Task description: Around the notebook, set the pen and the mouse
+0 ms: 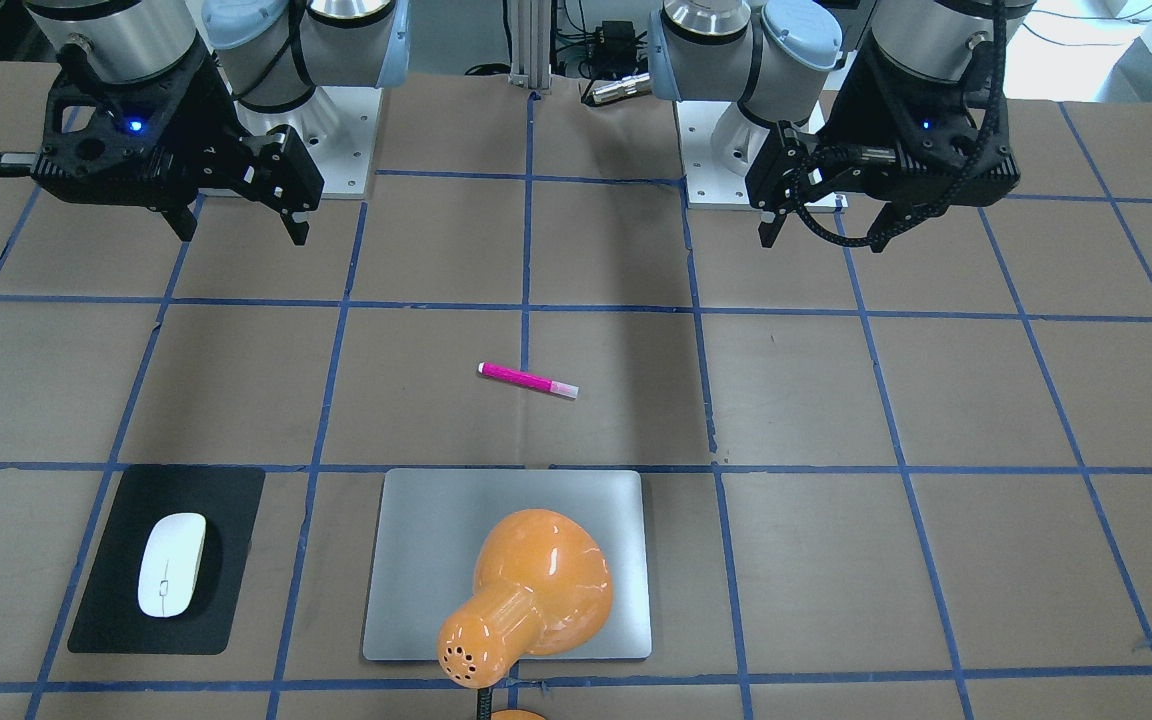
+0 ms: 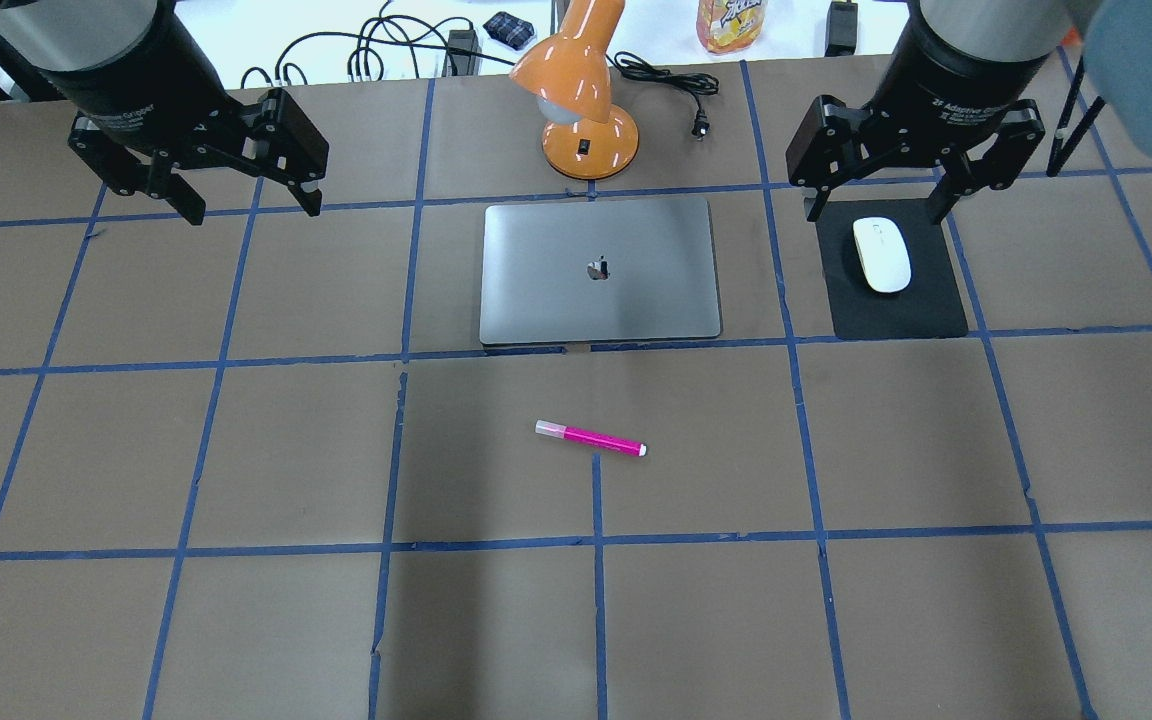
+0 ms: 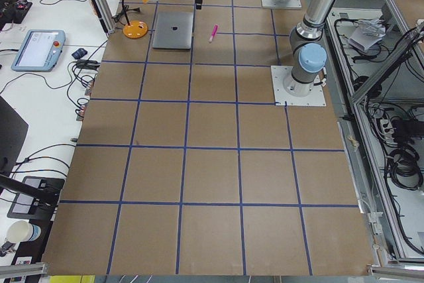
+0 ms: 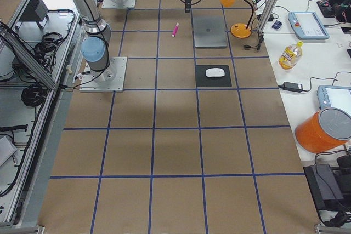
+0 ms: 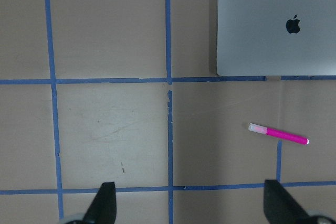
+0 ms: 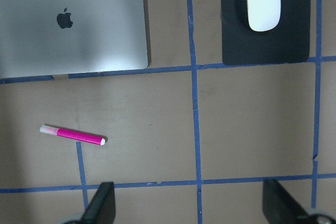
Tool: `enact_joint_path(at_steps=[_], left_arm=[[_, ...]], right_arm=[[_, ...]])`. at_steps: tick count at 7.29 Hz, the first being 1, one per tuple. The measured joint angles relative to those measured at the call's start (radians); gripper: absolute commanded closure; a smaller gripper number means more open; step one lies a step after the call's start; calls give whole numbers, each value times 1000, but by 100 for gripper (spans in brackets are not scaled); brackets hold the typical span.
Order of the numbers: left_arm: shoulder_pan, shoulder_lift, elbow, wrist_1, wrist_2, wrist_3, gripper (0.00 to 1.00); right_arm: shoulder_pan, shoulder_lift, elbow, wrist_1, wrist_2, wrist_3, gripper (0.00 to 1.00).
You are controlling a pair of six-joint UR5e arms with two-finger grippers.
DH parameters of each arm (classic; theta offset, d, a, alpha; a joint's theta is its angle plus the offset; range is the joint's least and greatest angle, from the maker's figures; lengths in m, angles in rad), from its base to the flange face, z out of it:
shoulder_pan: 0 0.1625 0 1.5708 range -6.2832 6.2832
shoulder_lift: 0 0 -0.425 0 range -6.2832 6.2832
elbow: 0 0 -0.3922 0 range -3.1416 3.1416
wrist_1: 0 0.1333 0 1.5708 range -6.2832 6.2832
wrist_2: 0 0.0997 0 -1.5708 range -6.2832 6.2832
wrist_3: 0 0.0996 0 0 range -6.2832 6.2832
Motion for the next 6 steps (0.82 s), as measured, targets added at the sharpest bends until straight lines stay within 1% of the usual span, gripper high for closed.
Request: enact_joint_path(at_steps=[2, 6], left_arm=[[1, 7, -2, 4, 62, 3, 0], [3, -9, -1, 12, 77, 3, 0]], right_arm=[[0, 0, 0, 0, 0, 0, 0], [1, 0, 0, 0, -1, 0, 0]])
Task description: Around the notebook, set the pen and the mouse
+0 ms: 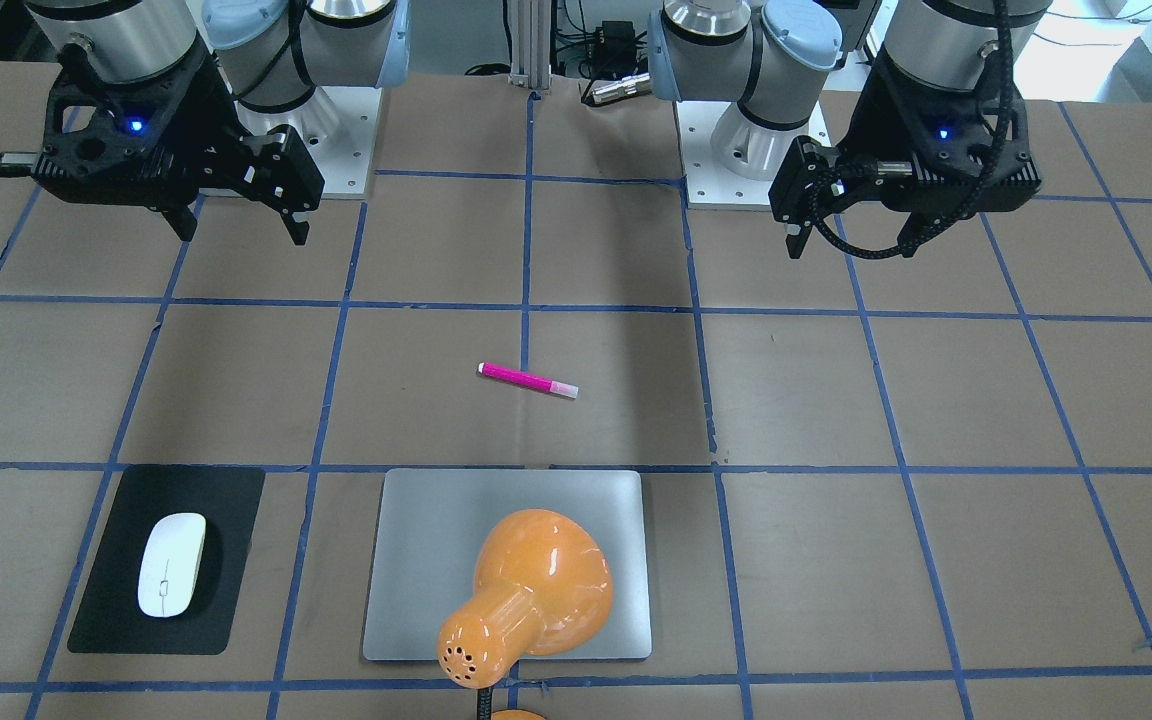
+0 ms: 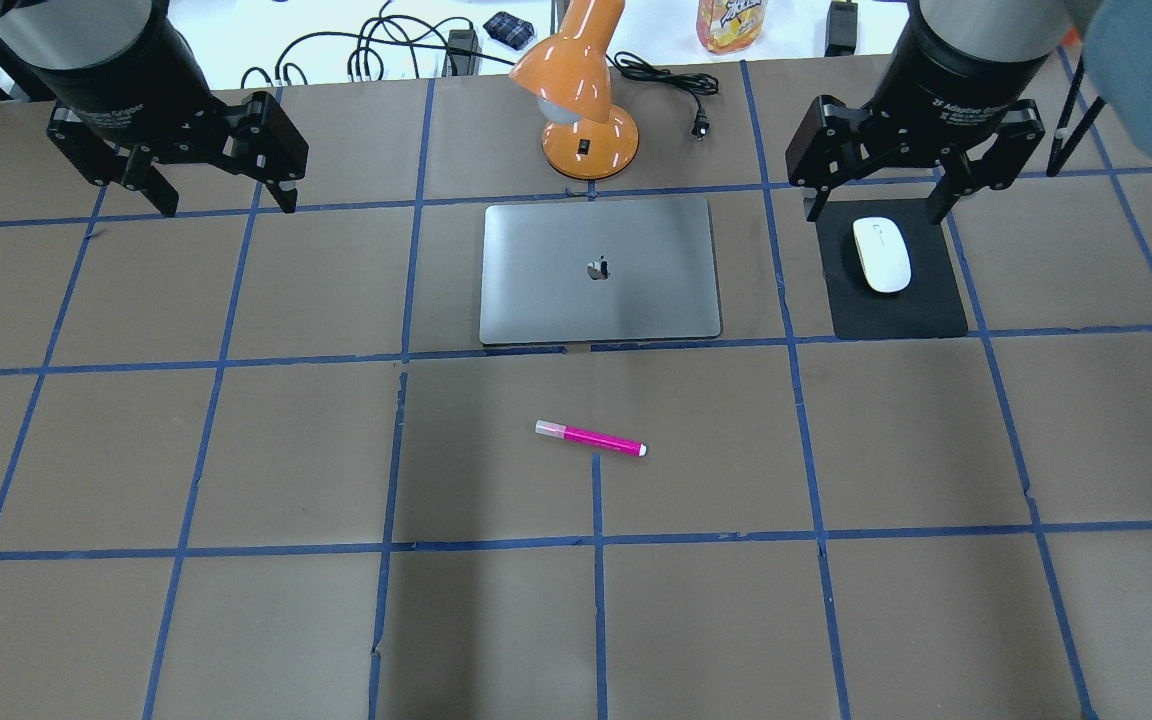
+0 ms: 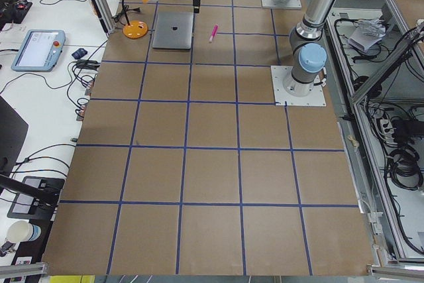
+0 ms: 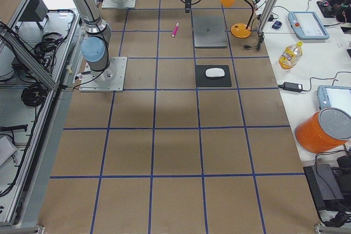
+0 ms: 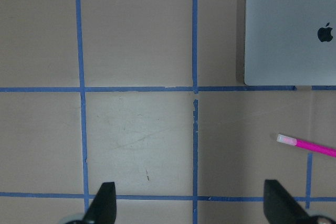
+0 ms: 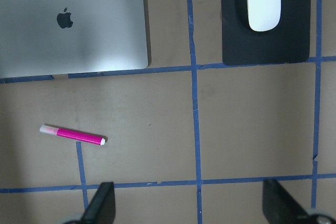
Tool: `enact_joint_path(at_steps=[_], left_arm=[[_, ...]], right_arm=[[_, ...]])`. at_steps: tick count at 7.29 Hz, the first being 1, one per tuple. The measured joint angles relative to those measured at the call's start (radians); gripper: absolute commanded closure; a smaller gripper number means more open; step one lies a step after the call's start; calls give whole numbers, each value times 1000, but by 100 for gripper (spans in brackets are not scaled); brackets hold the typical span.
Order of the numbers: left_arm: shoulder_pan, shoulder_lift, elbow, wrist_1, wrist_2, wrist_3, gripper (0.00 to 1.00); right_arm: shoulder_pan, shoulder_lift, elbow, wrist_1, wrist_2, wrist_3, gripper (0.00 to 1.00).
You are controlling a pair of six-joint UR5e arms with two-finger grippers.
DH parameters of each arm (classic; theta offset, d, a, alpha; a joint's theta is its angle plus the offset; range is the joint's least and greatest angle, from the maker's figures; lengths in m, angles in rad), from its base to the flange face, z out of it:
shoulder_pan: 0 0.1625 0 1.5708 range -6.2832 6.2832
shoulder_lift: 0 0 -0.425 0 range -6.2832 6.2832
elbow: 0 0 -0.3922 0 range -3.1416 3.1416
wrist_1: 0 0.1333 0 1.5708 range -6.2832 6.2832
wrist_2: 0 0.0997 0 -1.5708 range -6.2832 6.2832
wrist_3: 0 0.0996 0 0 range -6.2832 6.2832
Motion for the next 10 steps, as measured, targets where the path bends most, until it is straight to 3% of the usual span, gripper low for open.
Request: enact_joint_path(at_steps=[10], left_arm=[[1, -1, 4, -50, -16, -70, 0]], right_arm=[[-9, 0, 0, 5, 3, -31, 0]])
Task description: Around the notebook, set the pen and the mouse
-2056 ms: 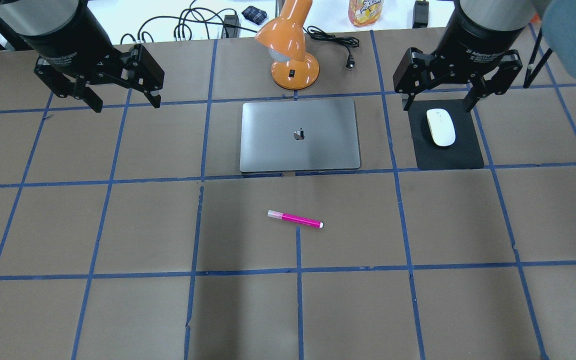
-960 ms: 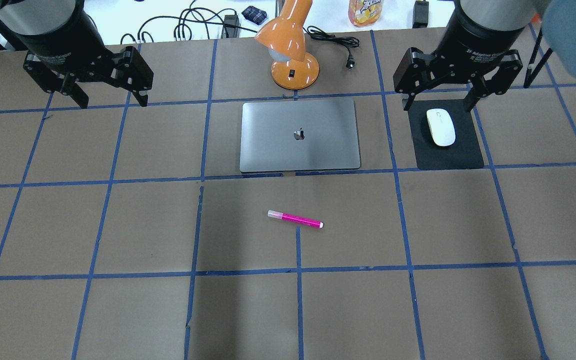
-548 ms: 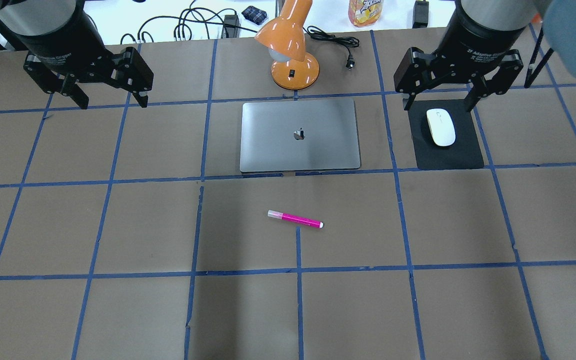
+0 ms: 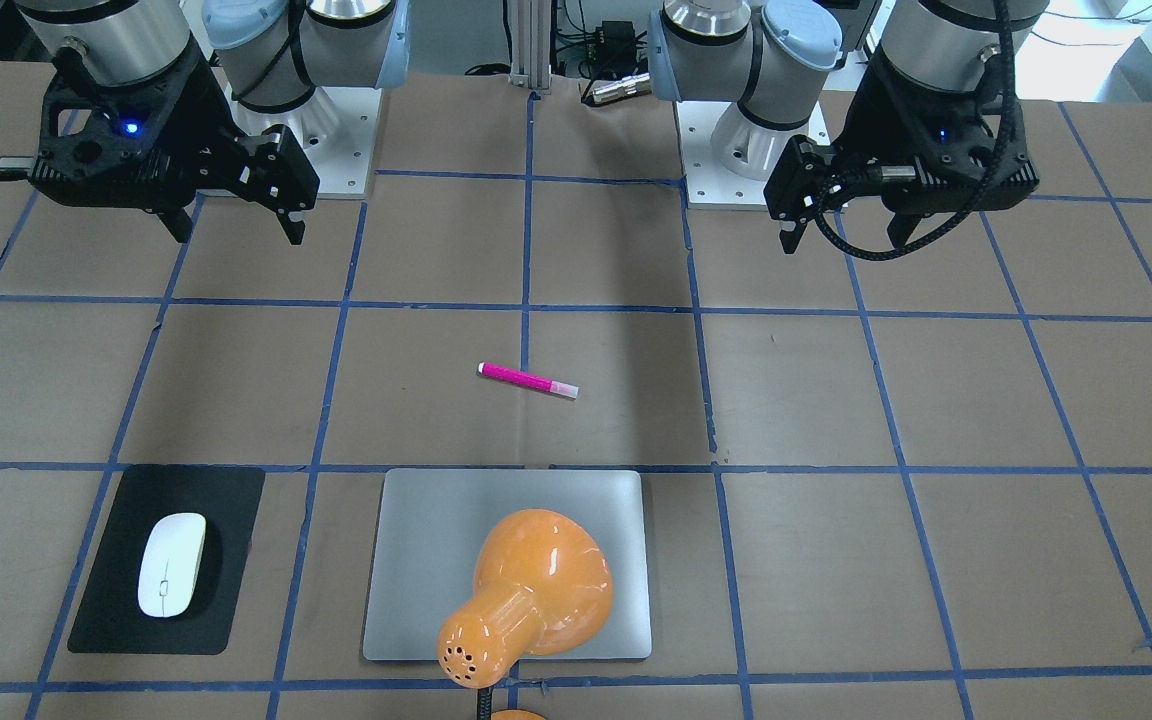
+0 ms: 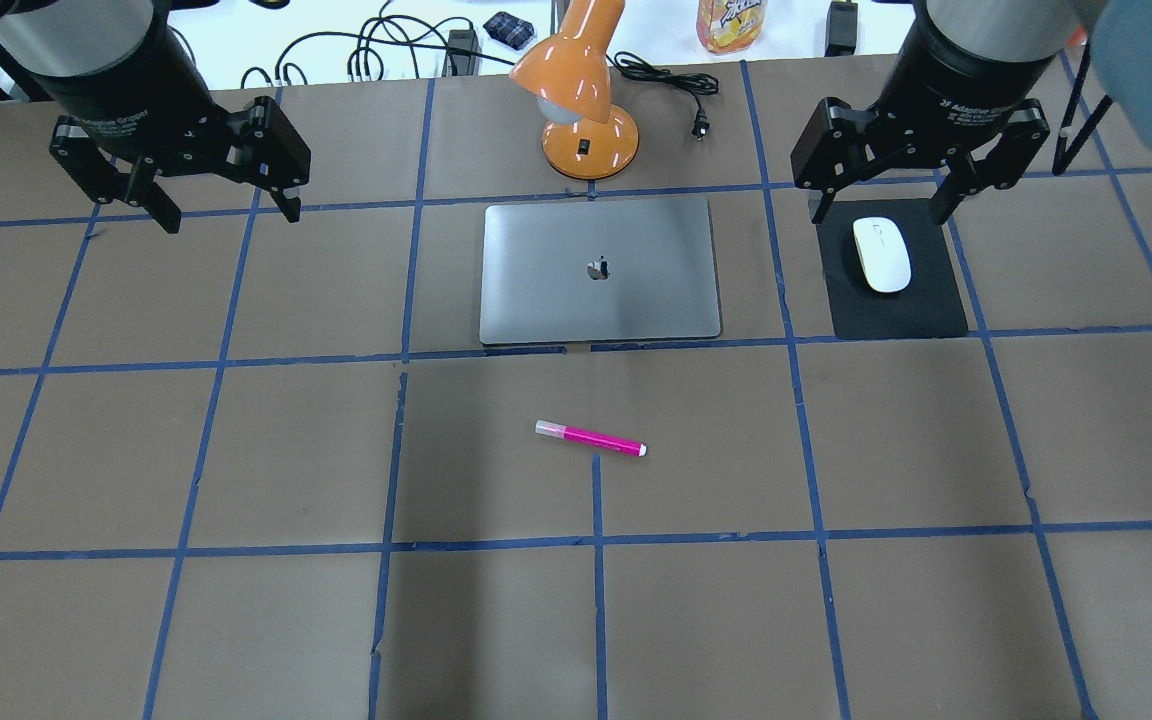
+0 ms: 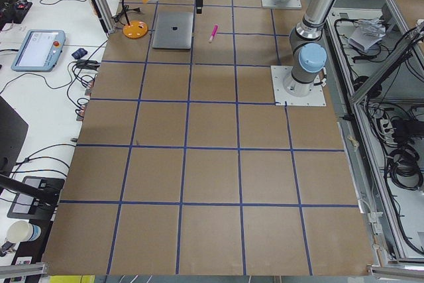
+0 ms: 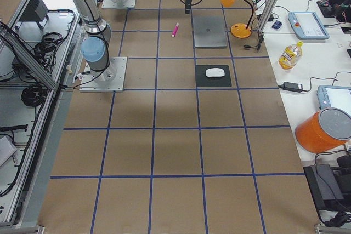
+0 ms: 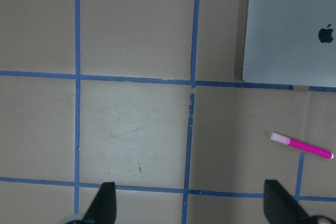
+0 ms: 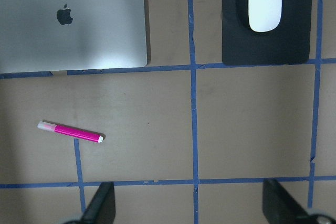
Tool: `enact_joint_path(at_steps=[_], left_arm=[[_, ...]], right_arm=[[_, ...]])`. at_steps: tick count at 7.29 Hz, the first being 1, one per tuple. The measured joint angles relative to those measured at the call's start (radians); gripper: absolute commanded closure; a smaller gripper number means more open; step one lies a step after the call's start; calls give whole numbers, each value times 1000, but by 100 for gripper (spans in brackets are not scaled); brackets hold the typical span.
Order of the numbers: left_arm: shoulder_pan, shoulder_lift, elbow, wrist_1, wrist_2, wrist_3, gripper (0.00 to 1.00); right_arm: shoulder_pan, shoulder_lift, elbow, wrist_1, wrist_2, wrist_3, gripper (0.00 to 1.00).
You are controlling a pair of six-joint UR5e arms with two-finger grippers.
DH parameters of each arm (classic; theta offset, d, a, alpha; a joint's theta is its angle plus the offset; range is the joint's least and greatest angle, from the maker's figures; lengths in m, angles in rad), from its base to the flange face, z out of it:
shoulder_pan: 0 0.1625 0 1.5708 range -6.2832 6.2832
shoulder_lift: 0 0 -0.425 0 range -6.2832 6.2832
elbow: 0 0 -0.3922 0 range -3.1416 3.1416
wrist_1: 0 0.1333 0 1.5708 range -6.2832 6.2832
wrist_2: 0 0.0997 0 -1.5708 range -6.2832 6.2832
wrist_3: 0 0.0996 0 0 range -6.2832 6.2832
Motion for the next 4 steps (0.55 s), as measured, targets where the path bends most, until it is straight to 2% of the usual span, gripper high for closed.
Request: enact_joint_path(at_steps=[4], left_arm=[[0, -2, -3, -9, 0, -4, 0]], right_arm=[[-15, 0, 2, 4, -3, -4, 0]])
